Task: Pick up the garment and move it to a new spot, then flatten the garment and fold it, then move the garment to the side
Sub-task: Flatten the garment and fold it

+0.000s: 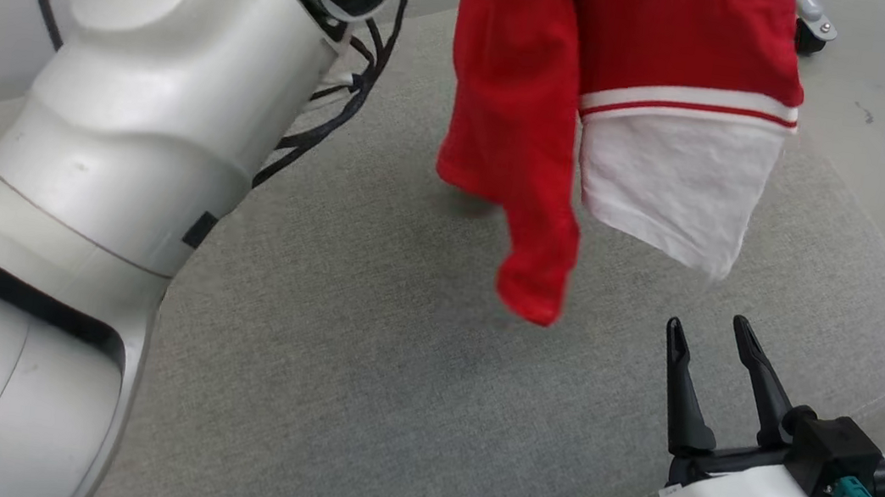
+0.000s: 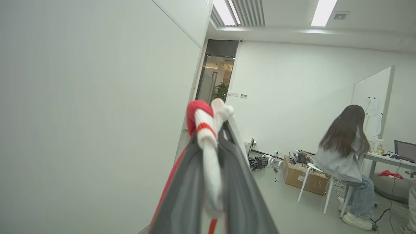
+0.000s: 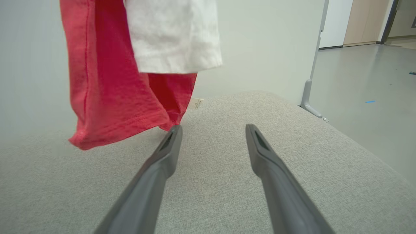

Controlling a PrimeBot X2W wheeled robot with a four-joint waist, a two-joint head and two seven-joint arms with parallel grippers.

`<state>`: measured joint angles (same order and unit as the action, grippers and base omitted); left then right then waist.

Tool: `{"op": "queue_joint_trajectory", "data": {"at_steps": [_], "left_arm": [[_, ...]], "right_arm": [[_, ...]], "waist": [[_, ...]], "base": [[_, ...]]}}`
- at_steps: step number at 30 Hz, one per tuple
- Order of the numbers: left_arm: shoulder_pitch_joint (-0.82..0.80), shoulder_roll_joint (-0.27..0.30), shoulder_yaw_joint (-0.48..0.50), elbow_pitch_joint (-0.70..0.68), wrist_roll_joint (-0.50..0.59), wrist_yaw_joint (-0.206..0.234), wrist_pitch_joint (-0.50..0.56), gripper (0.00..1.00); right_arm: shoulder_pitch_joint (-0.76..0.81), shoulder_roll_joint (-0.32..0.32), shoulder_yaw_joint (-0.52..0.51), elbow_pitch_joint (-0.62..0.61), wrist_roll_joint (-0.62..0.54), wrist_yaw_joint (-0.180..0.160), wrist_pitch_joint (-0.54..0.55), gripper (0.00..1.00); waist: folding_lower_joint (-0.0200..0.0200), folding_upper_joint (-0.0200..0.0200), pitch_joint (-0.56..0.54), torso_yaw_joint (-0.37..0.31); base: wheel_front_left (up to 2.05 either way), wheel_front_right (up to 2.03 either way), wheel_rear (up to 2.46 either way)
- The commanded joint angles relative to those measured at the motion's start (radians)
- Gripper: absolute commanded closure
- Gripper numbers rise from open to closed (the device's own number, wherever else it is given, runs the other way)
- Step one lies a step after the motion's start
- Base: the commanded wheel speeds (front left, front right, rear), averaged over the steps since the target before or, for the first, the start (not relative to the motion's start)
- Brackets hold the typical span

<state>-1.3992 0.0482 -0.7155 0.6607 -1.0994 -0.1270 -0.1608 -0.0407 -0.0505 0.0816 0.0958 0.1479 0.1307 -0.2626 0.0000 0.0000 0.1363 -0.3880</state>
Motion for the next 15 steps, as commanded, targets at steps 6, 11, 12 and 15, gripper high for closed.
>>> {"op": "queue_joint_trajectory", "data": {"at_steps": [6, 11, 12, 15], "left_arm": [[0.168, 0.026, 0.032, 0.167, -0.078, 0.029, -0.048, 1.00], [0.450, 0.080, 0.086, 0.205, -0.147, 0.023, -0.088, 1.00], [0.489, 0.087, 0.092, 0.206, -0.150, 0.021, -0.091, 1.00], [0.663, 0.131, 0.126, 0.179, -0.152, 0.011, -0.103, 1.00]], "right_arm": [[0.019, 0.000, -0.036, -0.011, 0.001, 0.000, -0.003, 0.00], [0.039, 0.000, -0.073, -0.023, -0.021, 0.000, -0.003, 0.00], [0.041, 0.000, -0.079, -0.024, -0.023, 0.000, -0.003, 0.00], [0.049, -0.001, -0.094, -0.032, -0.039, 0.000, -0.003, 0.00]], "waist": [[0.0000, 0.0000, -0.013, 0.088], [0.0000, 0.0000, -0.023, 0.180], [0.0000, 0.0000, -0.024, 0.193], [0.0000, 0.0000, -0.025, 0.249]], "base": [[0.00, 0.00, 0.00], [0.00, 0.00, 0.00], [0.00, 0.00, 0.00], [0.00, 0.00, 0.00]]}}
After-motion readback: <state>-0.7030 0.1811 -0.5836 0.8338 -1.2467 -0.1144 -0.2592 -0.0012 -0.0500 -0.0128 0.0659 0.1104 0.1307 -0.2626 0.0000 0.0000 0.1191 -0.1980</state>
